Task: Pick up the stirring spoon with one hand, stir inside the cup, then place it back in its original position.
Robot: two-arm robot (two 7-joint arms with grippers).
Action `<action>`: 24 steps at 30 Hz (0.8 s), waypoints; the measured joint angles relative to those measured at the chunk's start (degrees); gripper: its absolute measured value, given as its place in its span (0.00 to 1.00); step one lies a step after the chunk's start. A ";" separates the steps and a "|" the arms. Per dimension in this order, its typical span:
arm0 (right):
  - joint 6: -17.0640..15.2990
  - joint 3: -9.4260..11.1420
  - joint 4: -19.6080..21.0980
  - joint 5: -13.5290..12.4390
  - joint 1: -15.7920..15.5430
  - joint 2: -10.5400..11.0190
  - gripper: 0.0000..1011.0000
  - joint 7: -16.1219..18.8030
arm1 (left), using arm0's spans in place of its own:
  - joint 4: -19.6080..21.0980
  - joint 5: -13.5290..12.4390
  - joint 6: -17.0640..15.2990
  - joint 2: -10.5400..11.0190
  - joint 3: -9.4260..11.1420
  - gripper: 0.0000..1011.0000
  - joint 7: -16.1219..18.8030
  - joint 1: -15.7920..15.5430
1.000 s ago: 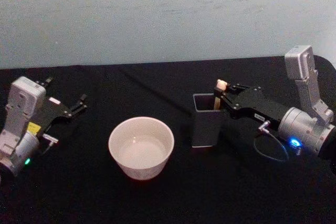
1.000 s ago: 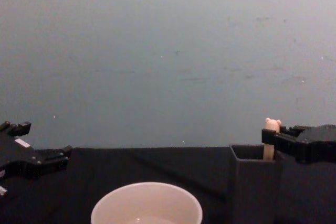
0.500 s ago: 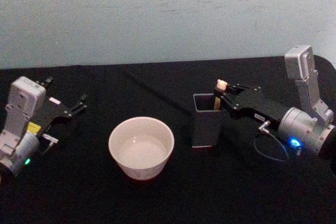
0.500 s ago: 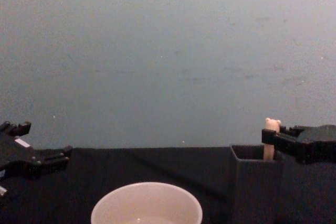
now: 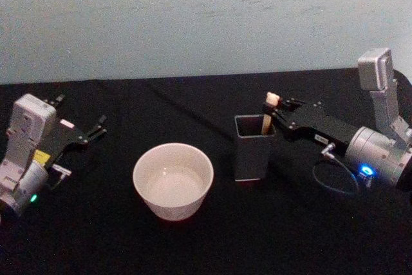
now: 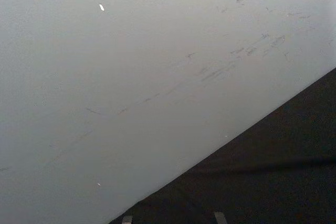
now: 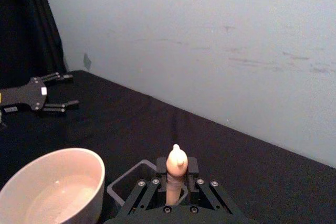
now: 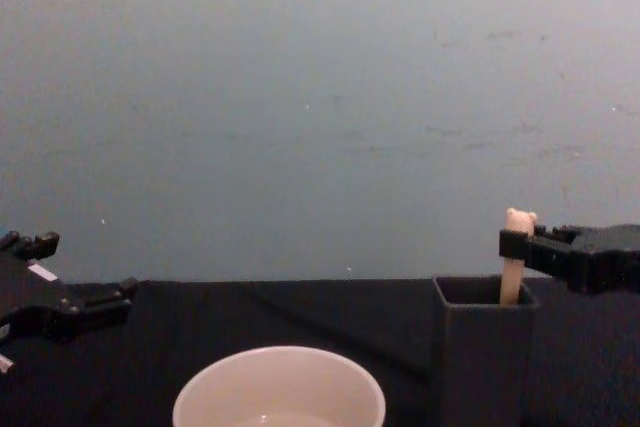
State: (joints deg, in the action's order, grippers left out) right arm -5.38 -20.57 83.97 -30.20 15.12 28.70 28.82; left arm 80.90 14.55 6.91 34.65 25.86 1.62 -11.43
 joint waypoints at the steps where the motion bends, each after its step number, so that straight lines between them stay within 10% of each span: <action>1: -0.02 0.06 0.15 -0.24 0.02 0.07 0.22 0.06 | 0.00 0.00 0.00 0.00 0.00 0.99 0.00 0.00; 24: 2.64 1.93 5.90 -5.44 1.07 1.15 0.22 0.06 | 0.00 0.00 0.00 0.00 0.00 0.99 0.00 0.00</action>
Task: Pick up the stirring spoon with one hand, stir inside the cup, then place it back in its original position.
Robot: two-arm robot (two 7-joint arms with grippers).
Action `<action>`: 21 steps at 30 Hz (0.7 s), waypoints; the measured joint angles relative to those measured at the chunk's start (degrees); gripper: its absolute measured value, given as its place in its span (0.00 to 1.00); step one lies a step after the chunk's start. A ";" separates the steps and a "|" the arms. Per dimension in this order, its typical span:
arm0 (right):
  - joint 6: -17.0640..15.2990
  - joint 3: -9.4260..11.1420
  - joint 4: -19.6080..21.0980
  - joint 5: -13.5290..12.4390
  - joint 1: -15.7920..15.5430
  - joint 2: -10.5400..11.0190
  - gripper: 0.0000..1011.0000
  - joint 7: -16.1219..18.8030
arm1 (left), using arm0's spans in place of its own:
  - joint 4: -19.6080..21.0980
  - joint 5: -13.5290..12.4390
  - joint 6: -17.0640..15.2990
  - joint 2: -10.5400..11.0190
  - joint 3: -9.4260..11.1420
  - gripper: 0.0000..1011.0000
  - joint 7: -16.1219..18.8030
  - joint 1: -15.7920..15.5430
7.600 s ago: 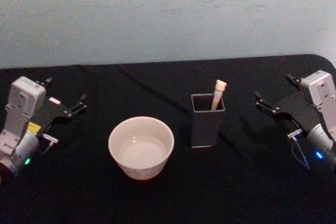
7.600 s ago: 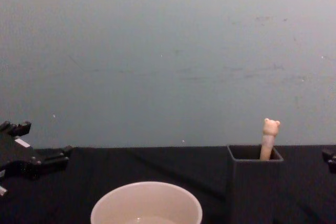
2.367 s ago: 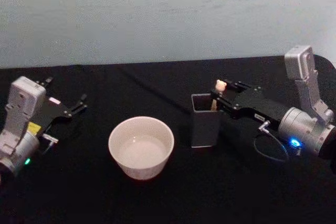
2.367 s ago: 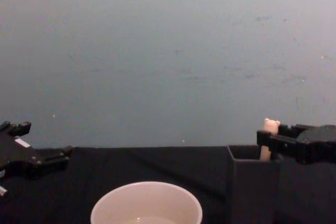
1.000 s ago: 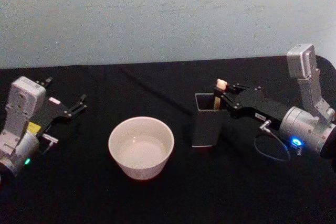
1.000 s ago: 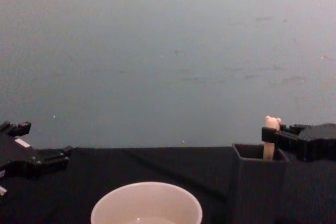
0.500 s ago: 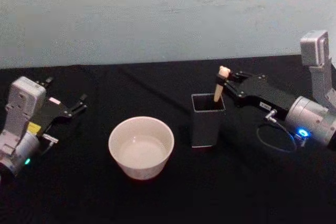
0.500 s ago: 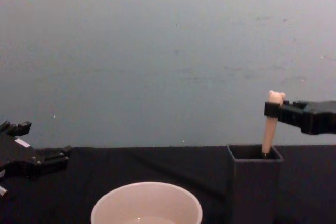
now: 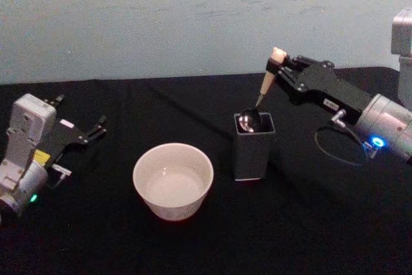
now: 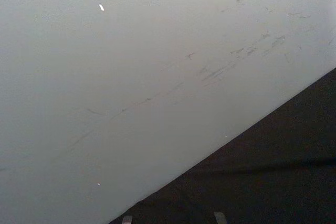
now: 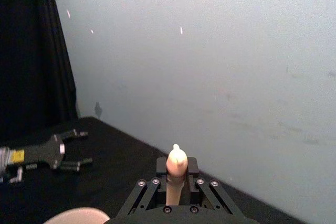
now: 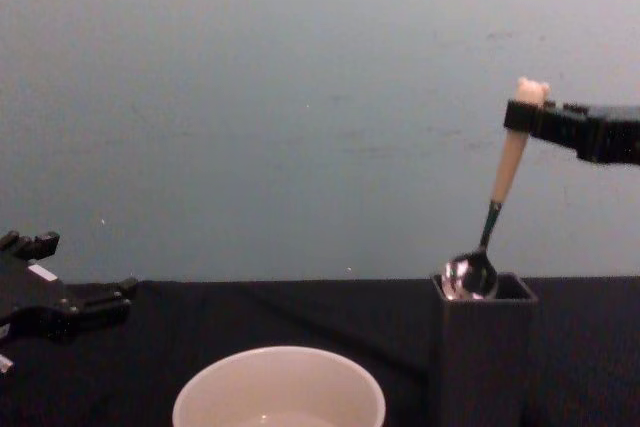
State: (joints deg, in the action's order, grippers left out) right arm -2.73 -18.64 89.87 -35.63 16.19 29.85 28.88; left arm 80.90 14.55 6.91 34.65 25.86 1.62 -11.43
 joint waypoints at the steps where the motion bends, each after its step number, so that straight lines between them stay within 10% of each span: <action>1: 0.29 0.01 0.24 -0.23 0.30 -0.13 0.22 -0.01 | 0.00 0.00 0.00 0.00 0.00 0.99 0.00 0.00; 21: 2.94 -5.16 0.65 0.29 3.23 -2.12 0.22 2.42 | 0.00 0.00 0.00 0.00 0.00 0.99 0.00 0.00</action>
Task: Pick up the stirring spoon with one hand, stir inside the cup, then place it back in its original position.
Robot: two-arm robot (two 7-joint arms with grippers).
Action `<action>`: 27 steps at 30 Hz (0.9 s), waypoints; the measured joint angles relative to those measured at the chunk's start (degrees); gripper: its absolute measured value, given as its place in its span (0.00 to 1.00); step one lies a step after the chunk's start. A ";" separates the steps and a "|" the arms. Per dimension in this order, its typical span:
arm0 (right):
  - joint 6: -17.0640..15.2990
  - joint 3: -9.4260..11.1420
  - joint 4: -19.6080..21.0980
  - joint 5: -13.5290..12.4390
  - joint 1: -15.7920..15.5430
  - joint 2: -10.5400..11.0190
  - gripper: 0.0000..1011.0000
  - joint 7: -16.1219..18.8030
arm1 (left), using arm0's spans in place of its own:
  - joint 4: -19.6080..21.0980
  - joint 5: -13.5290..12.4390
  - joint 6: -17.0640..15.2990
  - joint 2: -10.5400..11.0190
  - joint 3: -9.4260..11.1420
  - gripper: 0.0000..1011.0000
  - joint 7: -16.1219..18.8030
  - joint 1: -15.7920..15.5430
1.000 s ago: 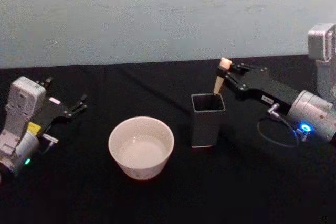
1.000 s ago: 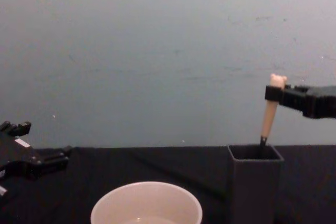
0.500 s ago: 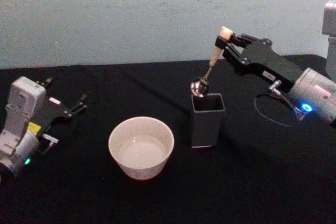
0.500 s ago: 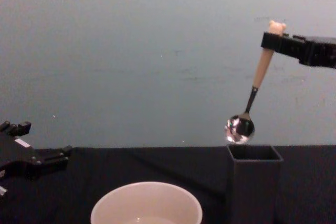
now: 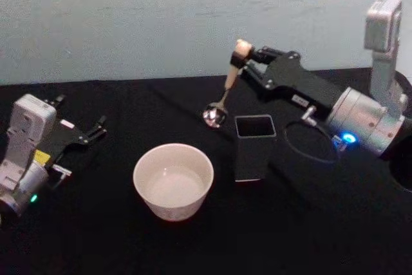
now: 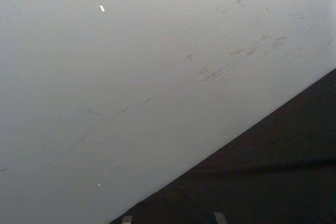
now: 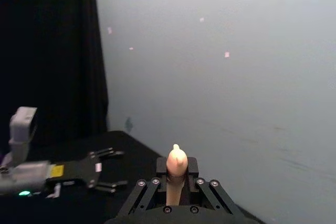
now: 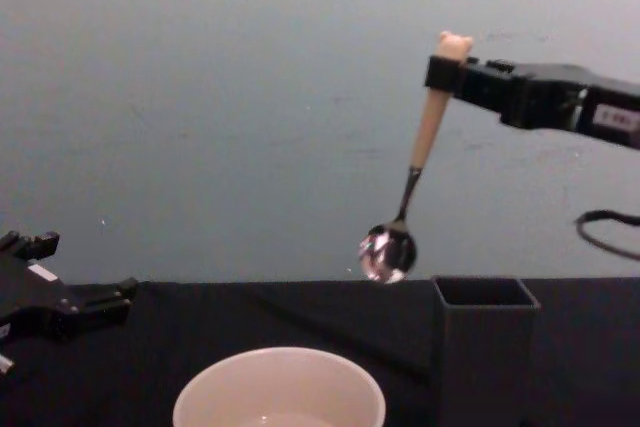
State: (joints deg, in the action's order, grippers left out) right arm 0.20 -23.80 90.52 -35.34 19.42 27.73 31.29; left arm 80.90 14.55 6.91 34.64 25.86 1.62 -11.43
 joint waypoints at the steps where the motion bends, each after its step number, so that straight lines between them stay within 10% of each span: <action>1: 0.10 -0.30 -0.04 0.16 0.00 -0.05 0.22 0.22 | 0.00 0.00 0.00 0.00 0.00 0.99 0.00 0.00; 27: 3.01 -9.29 -5.11 7.16 1.03 -0.41 0.22 6.46 | 0.00 0.00 0.00 0.00 0.00 0.99 0.00 0.00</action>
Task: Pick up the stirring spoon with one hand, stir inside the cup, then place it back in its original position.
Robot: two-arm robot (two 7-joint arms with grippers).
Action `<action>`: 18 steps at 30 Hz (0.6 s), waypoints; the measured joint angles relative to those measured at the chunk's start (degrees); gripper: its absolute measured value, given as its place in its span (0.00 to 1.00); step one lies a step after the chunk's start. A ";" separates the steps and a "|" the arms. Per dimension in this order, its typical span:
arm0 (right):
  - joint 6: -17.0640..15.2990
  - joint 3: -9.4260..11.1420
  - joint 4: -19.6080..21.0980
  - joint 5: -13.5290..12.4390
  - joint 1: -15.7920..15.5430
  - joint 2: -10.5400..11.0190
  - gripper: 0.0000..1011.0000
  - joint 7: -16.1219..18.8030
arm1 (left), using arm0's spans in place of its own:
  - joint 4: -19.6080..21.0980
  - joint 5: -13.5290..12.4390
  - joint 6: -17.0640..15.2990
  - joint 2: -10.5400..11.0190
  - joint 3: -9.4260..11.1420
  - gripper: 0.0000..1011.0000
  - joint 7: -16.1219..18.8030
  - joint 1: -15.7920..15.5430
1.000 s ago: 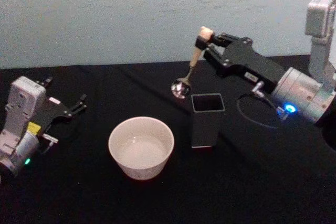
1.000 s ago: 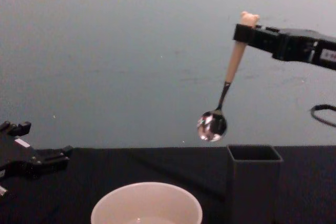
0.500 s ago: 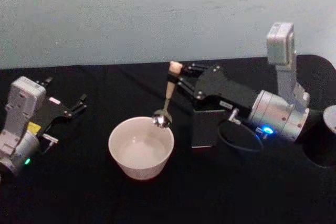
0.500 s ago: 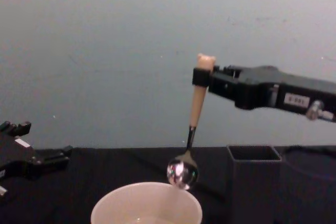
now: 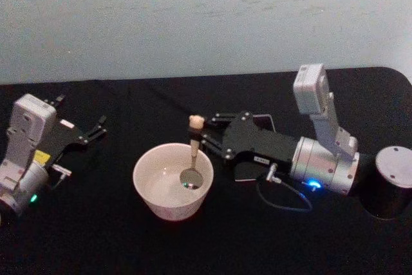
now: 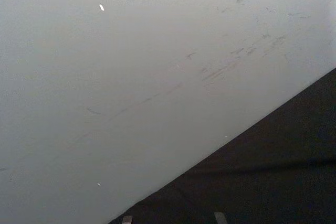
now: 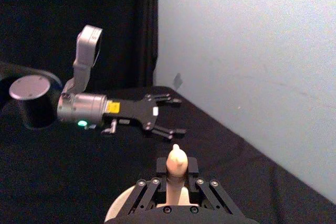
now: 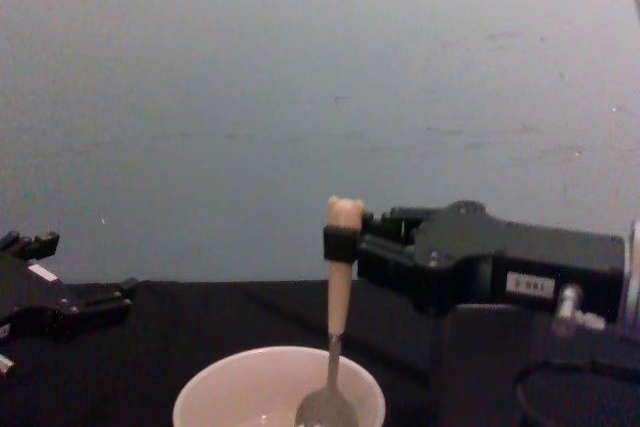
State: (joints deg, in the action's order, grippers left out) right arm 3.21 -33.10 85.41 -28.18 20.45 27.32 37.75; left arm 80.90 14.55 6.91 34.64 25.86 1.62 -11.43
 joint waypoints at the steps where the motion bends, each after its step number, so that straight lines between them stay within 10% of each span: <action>1: 0.13 -0.36 -0.26 0.40 0.04 -0.06 0.22 0.26 | 0.00 0.00 0.00 0.00 0.00 0.99 0.00 0.00; 18: 0.34 -4.08 -2.71 2.84 1.54 -2.84 0.22 2.27 | 0.00 0.00 0.00 0.00 0.00 0.99 0.00 0.00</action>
State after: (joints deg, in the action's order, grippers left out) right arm 3.55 -37.18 82.69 -25.33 21.99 24.49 40.02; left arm 80.90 14.55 6.91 34.64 25.86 1.62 -11.43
